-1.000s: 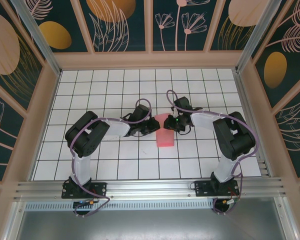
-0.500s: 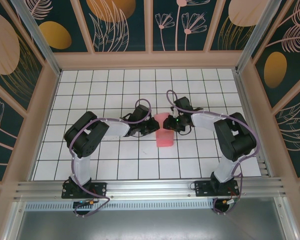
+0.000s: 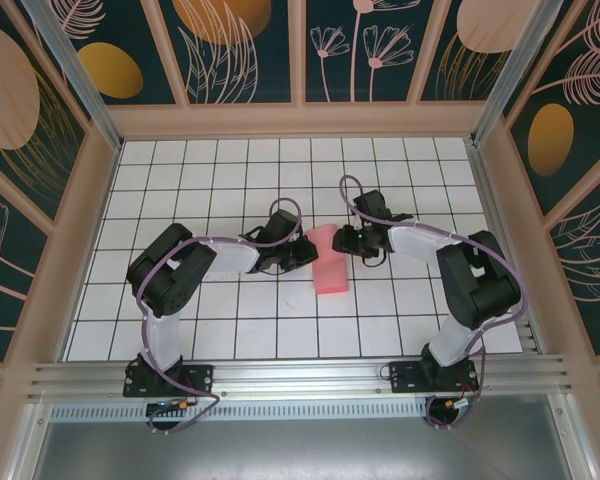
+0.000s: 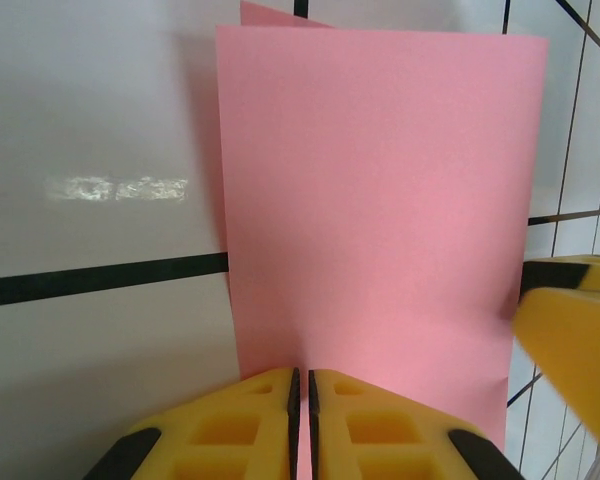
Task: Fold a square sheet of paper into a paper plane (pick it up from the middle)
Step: Fold the square sheet of paper in half at the center of the table.
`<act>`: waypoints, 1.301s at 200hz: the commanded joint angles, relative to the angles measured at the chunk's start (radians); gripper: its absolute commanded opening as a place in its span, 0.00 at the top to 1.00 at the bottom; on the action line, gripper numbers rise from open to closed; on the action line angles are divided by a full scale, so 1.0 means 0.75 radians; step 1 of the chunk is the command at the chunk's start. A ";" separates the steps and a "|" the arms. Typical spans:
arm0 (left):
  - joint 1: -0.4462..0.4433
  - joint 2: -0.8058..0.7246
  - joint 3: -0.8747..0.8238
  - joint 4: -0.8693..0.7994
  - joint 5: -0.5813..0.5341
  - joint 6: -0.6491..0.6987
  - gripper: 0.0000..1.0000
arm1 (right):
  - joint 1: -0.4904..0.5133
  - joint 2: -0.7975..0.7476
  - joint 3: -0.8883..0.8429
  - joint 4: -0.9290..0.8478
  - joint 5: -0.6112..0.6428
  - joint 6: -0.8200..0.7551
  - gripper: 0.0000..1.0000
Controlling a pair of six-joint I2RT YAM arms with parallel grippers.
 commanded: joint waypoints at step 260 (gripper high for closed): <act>0.002 -0.175 -0.039 0.030 -0.186 -0.020 0.74 | 0.053 0.161 -0.075 0.004 0.208 0.171 0.68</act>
